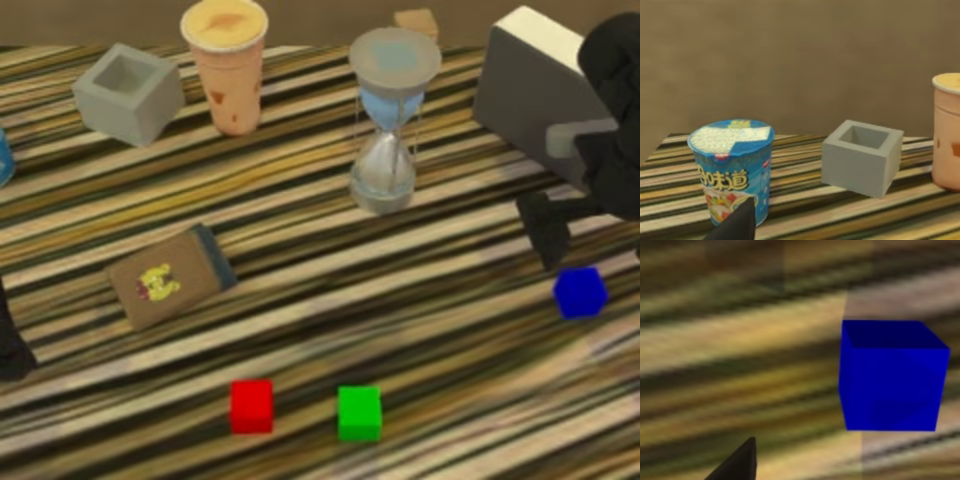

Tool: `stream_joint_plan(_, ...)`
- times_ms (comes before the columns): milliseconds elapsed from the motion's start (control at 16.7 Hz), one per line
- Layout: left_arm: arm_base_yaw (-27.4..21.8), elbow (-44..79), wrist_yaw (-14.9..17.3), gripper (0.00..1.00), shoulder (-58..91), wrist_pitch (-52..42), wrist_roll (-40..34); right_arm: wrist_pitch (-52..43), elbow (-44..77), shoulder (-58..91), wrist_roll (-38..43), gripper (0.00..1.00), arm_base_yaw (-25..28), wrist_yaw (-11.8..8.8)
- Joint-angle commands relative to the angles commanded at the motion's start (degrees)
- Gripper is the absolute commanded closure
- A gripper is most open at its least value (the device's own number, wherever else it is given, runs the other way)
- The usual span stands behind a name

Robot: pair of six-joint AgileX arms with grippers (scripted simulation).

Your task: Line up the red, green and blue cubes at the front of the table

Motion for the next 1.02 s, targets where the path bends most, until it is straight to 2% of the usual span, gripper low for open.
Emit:
stream_joint_plan(360,0.00,0.00,0.00,0.00,0.00,0.00,0.00,0.83,-0.34,0.65,0.11,0.00,0.17,0.04)
stream_joint_plan(780,0.00,0.00,0.00,0.00,0.00,0.00,0.00,15.52,-8.04,7.24,0.20,0.00,0.10,0.05)
stream_joint_plan(1020,0.00,0.00,0.00,0.00,0.00,0.00,0.00,18.32,-9.66,8.67,0.22,0.00,0.09,0.06)
